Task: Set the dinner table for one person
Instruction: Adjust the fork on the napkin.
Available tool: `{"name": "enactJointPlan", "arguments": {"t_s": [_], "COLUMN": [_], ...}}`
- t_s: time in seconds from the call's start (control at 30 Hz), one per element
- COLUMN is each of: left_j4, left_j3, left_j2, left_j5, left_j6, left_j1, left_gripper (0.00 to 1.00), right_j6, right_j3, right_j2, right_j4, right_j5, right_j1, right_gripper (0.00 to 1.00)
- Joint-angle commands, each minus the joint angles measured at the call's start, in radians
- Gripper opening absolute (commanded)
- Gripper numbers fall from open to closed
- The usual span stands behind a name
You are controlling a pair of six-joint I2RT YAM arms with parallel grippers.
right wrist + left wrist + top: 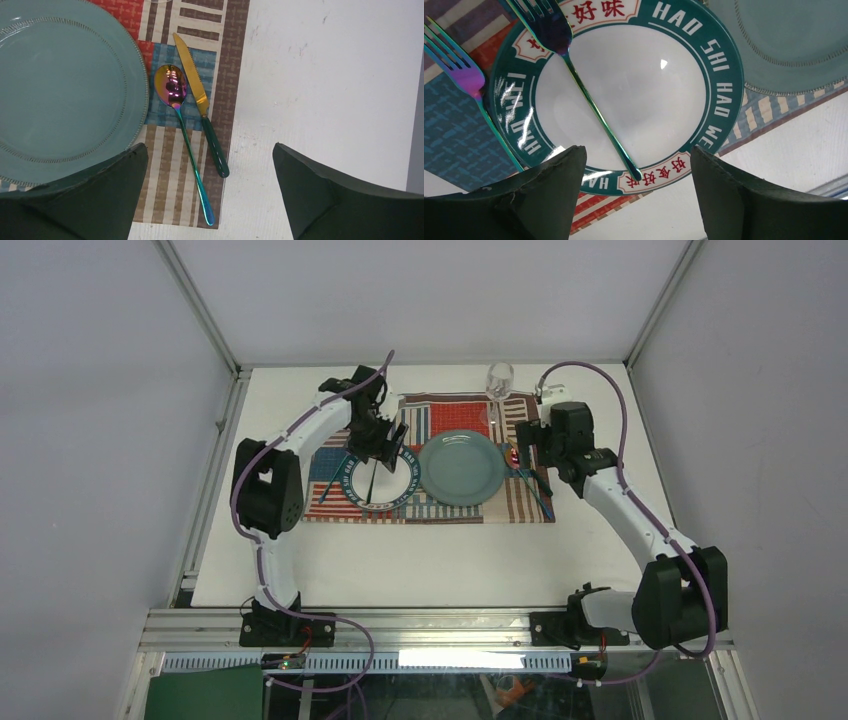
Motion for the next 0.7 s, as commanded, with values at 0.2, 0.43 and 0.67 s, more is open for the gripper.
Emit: {"name": "enactJointPlan", "arguments": {"t_s": [0.2,0.43,0.67], "left_j4": [0.104,0.126,0.13], "left_j3": [-0.038,-0.065,-0.055], "left_j2": [0.004,0.05,0.085], "left_j5": [-0.16,-0.138,-0.141], "left_j6": [-0.091,-0.106,-0.113], "left_j1": [-0.017,-0.018,-0.02], "left_gripper": [0.76,0.58,0.34], "right_j6": [-0.01,-0.012,-0.013], "right_j3": [0.011,0.007,0.004], "right_j2": [-0.034,-0.034,-0.038], "right_j4": [0.056,0.052,0.048], "right_j5": [0.002,0.003,-0.006], "right_j1": [-0.019,-0.021,-0.02], "right_gripper": [1.0,0.99,1.0]}}
